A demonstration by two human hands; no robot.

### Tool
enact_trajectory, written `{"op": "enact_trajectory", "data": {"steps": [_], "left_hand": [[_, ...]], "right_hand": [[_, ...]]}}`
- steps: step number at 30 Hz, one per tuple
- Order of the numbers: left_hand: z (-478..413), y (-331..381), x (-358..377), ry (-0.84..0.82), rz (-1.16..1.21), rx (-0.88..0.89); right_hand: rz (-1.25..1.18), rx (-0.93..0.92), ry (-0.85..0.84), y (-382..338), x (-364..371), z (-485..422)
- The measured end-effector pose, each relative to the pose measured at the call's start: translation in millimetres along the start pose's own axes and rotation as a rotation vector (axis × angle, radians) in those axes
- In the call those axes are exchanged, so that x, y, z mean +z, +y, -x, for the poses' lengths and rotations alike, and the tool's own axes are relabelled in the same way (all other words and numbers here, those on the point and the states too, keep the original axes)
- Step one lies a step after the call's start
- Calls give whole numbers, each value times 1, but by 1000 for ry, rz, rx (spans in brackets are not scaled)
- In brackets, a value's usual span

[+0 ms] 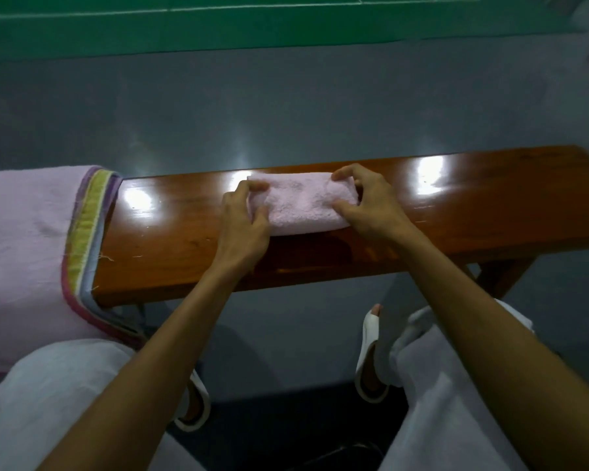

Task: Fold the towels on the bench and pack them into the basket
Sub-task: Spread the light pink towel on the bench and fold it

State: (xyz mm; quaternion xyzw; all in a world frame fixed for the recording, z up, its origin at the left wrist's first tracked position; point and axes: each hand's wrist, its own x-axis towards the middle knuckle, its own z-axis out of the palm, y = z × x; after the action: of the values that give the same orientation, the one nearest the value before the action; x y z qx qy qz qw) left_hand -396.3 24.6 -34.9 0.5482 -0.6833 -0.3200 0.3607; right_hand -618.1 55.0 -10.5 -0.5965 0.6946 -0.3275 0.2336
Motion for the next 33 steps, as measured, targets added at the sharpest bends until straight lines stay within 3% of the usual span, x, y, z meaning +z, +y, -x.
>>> {"op": "enact_trajectory", "data": {"steps": [12,17,24,28,33], "left_hand": [[17,74,110,-94,137,91],[28,113,160,-158,163,72],[55,161,239,-204,205,28],[92,182,288,-219,302,-64],[149,197,352,-169,427,-321]], "right_hand": [[7,69,166,89,-104,48],[-41,139,254,129,-145,75],[70,222,362,185,-195,110],[149,293,419,224,-217,142],[245,397,439,270,-223,194]]}}
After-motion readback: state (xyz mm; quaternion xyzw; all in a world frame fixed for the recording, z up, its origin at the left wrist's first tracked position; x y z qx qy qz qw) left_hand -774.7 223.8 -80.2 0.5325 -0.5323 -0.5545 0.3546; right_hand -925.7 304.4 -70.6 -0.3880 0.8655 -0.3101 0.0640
